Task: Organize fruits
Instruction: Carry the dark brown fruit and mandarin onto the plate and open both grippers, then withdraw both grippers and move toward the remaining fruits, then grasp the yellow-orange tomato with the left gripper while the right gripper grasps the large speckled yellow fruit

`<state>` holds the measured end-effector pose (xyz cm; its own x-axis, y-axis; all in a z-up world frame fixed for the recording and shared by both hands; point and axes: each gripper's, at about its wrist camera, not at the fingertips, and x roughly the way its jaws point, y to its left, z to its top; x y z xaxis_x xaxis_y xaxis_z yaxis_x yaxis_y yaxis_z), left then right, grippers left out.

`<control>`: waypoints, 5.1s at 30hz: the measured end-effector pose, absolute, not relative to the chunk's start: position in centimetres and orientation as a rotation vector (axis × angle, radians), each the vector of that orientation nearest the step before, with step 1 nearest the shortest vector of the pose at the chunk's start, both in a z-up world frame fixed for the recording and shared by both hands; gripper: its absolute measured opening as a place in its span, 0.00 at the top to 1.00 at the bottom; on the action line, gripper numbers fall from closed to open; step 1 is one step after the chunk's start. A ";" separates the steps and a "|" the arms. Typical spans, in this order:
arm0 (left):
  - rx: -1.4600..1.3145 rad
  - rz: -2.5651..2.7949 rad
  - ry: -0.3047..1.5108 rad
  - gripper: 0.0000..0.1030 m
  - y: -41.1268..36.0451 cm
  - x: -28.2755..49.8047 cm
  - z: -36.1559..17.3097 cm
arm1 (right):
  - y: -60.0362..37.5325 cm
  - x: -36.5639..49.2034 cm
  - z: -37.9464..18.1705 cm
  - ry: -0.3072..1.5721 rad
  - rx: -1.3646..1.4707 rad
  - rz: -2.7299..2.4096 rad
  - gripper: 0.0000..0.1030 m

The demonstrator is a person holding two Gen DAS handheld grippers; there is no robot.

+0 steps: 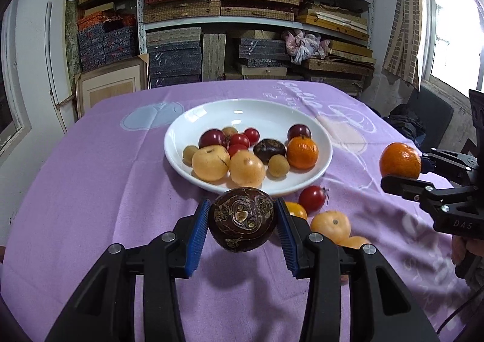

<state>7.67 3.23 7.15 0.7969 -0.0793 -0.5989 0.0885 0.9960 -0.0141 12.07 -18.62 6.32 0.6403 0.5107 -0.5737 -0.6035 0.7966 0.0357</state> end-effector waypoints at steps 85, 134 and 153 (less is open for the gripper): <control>-0.051 0.067 0.577 0.20 8.9 15.9 13.0 | -17.5 14.0 18.6 0.266 -0.069 0.707 0.08; 0.043 -0.230 0.841 0.59 -1.1 12.4 1.2 | -13.0 11.2 -0.1 0.874 -0.192 0.822 0.54; 0.104 -0.208 0.768 0.62 -2.2 9.7 2.0 | -13.3 10.0 0.3 0.820 -0.202 0.826 0.59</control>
<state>9.73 -2.23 2.04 0.7002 -0.1490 -0.6982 0.2244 0.9744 0.0170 9.96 -13.30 0.31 0.3983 0.5732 -0.7161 -0.7202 0.6789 0.1428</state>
